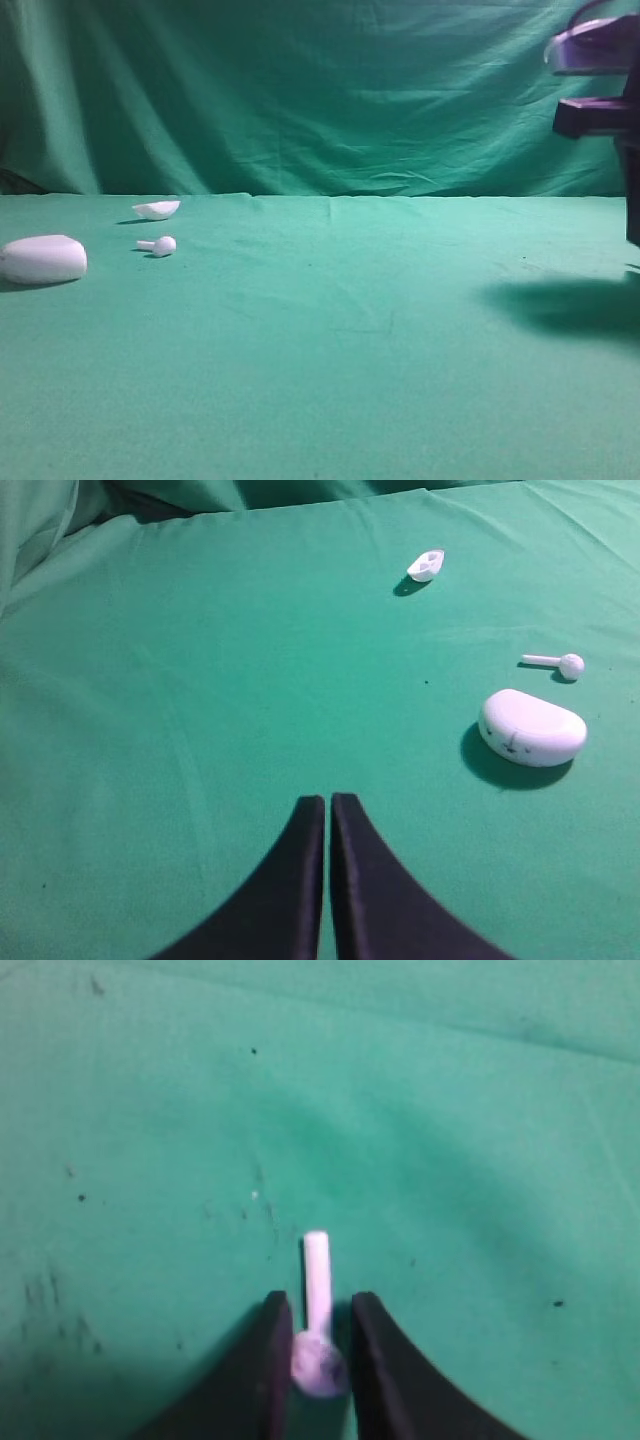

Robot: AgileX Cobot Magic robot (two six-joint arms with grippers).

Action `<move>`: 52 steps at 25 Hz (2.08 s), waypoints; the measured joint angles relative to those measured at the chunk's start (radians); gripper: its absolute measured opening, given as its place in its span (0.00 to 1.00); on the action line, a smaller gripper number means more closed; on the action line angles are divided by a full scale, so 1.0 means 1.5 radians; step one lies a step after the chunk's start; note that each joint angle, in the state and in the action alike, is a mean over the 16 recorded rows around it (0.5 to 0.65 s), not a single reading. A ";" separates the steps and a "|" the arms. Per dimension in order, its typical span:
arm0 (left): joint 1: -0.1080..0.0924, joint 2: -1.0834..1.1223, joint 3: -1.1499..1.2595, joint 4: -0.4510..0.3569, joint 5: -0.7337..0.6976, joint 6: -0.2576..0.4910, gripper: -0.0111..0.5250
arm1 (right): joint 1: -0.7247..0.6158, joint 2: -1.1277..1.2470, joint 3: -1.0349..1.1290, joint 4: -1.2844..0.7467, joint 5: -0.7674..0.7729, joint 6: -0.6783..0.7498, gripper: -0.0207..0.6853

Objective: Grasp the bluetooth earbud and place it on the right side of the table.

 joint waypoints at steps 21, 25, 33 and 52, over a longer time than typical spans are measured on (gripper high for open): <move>0.000 0.000 0.000 0.000 0.000 0.000 0.02 | 0.012 -0.106 -0.052 0.009 0.118 0.000 0.46; 0.000 0.000 0.000 0.000 0.000 0.000 0.02 | 0.024 -0.197 -0.060 0.016 0.165 -0.001 0.33; 0.000 0.000 0.000 0.000 0.000 0.000 0.02 | 0.048 -0.434 -0.013 0.038 0.230 -0.001 0.07; 0.000 0.000 0.000 0.000 0.000 0.000 0.02 | 0.054 -0.972 0.163 0.132 0.227 0.001 0.03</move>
